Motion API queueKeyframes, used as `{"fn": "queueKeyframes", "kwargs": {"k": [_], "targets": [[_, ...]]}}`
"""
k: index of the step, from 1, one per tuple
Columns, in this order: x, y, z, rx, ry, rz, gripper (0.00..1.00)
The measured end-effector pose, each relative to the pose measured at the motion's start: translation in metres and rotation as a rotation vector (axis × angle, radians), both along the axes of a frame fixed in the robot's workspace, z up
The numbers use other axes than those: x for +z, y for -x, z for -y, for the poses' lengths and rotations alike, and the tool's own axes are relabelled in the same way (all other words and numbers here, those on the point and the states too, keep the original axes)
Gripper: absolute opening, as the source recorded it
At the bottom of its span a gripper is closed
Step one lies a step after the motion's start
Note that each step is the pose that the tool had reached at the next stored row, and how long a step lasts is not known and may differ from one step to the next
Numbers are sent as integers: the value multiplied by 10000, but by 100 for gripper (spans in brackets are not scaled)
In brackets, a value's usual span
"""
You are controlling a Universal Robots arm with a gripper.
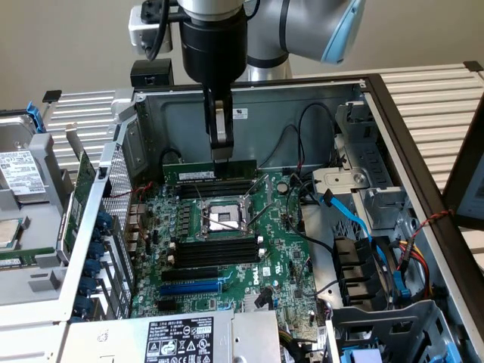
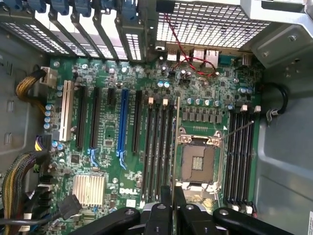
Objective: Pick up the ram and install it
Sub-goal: 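Insert the ram into the slot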
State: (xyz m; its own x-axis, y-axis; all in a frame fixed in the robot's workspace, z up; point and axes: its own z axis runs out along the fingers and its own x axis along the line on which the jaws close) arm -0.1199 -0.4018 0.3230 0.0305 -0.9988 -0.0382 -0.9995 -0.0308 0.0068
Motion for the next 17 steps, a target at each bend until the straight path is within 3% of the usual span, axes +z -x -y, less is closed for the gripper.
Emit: {"fn": "queueKeyframes", "kwargs": {"k": [6, 11, 17], "targets": [[-99, 0, 0, -21, 11, 18, 13], [-156, 0, 0, -21, 67, 19, 13], [-197, 0, 32, -21, 84, 19, 13]]}}
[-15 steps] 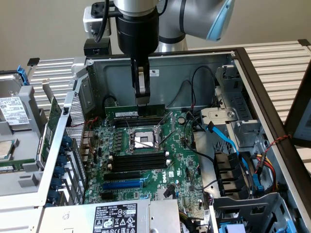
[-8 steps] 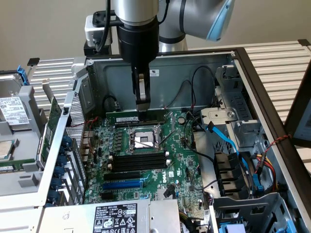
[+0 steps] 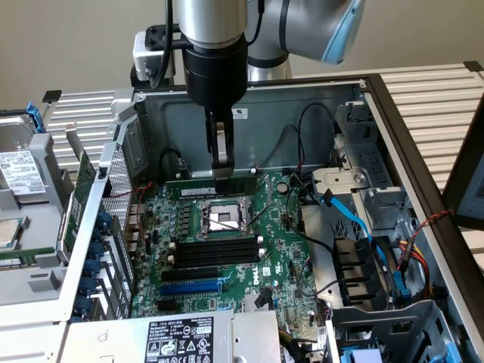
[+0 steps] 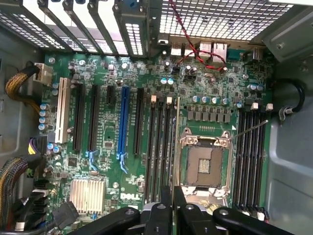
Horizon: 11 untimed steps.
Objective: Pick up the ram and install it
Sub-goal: 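Insert the ram into the slot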
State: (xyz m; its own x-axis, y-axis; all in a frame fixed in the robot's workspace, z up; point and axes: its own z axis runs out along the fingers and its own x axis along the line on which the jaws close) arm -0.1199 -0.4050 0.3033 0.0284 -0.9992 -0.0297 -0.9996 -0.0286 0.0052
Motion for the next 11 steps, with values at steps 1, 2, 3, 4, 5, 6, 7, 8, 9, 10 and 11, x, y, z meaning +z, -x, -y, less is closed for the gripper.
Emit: {"fn": "queueKeyframes", "kwargs": {"k": [1, 2, 3, 4, 5, 6, 7, 8, 9, 10, 11], "targets": [[-14, 0, 6, -1, -1, 1, 13], [-31, 0, 13, -2, 0, 0, 13], [-47, 0, 23, -3, 1, 0, 13], [-62, 0, 34, -6, 1, -1, 13], [-75, 0, 47, -9, 2, -1, 13], [-88, 0, 63, -12, 0, 1, 13], [-102, -1, 74, -14, -1, 1, 13], [-121, 0, 77, -16, -1, 2, 13], [-138, 0, 77, -18, 1, 0, 13], [-156, 0, 77, -20, 1, 0, 13], [-174, 0, 77, -20, 1, 0, 13]]}}
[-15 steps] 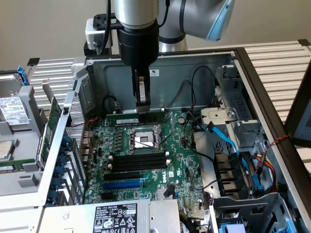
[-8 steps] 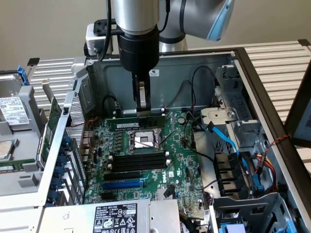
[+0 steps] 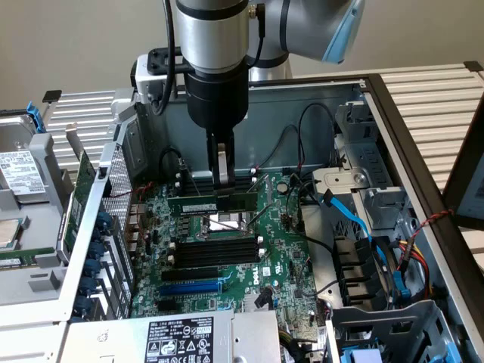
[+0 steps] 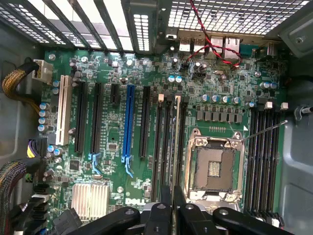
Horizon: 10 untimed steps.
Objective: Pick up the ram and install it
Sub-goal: 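Insert the ram into the slot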
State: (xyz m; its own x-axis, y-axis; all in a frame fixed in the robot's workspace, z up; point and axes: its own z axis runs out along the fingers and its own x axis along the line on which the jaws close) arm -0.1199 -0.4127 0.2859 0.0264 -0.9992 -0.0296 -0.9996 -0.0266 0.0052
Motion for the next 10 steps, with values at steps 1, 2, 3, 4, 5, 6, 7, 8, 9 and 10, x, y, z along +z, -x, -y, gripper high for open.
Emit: {"fn": "queueKeyframes", "kwargs": {"k": [1, 2, 3, 4, 5, 6, 7, 8, 9, 10], "targets": [[-18, 0, 0, -2, 0, -1, 13], [-36, 0, 0, -5, -1, 1, 13], [-132, 0, 0, -12, -1, 0, 13], [-208, -1, 0, -12, 0, -1, 13], [-238, -1, 21, -12, -3, 1, 13], [-297, -1, 24, -12, -1, 0, 13], [-362, -1, 24, -12, 0, 0, 13], [-373, -1, 24, -12, 0, 0, 13], [-383, -1, 24, -12, -1, 0, 13], [-391, -1, 25, -12, -1, 0, 13]]}}
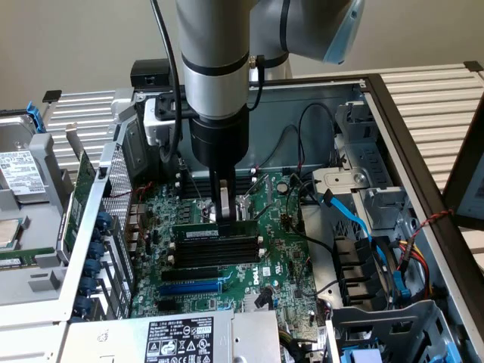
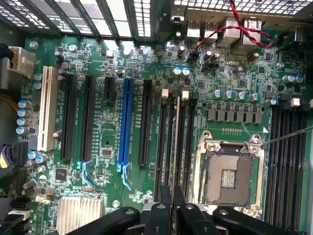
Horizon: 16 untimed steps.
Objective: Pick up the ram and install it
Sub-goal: 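Insert the ram into the slot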
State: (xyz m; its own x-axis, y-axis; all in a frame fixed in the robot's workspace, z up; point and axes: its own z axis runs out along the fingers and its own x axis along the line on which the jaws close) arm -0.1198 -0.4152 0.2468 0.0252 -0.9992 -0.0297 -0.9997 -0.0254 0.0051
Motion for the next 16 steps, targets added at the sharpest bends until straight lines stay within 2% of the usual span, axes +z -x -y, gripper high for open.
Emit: {"fn": "queueKeyframes", "kwargs": {"k": [9, 16], "targets": [[-26, 0, 27, -1, 26, 1, 13], [-40, 0, 43, 0, 67, 0, 13]]}}
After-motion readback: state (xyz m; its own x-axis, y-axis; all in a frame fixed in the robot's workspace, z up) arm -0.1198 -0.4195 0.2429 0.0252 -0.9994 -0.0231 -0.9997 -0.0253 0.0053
